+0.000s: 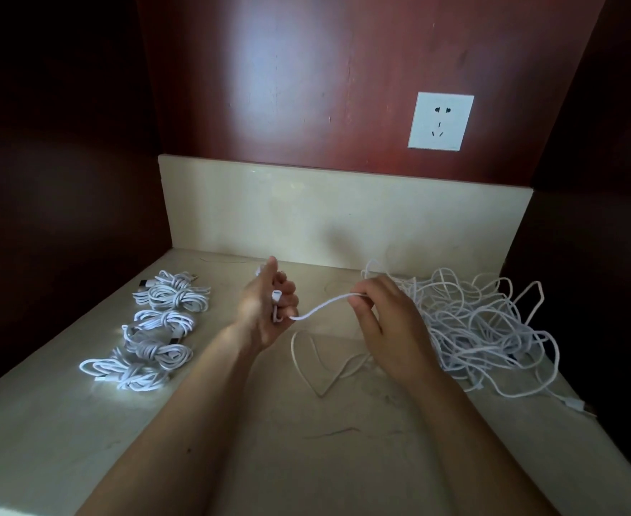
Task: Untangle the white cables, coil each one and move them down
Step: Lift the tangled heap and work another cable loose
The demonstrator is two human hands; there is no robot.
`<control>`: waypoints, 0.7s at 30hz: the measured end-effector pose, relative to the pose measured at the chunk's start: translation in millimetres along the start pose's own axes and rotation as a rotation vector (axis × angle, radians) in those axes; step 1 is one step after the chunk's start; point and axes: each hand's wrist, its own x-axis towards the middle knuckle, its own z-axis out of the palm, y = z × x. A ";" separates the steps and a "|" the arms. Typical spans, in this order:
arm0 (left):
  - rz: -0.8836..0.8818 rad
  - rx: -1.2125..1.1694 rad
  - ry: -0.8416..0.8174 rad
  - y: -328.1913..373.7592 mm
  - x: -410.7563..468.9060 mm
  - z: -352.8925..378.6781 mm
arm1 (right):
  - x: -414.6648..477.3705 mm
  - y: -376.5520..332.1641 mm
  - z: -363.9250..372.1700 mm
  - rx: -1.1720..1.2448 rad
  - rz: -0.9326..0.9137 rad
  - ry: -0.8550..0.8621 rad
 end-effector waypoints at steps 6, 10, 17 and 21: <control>-0.260 0.466 -0.231 -11.9 -9.5 12.2 | -2.3 -8.8 -3.4 0.011 -0.007 0.025; -0.306 0.707 -0.500 -18.8 -10.7 12.6 | -3.7 -11.5 -2.9 0.103 0.068 -0.024; -0.183 0.966 -0.560 -23.8 -13.6 5.3 | -6.5 -4.9 1.2 0.170 0.165 -0.098; 0.163 1.133 -0.375 -26.4 -21.5 17.2 | -6.9 -4.3 0.3 0.103 0.178 -0.089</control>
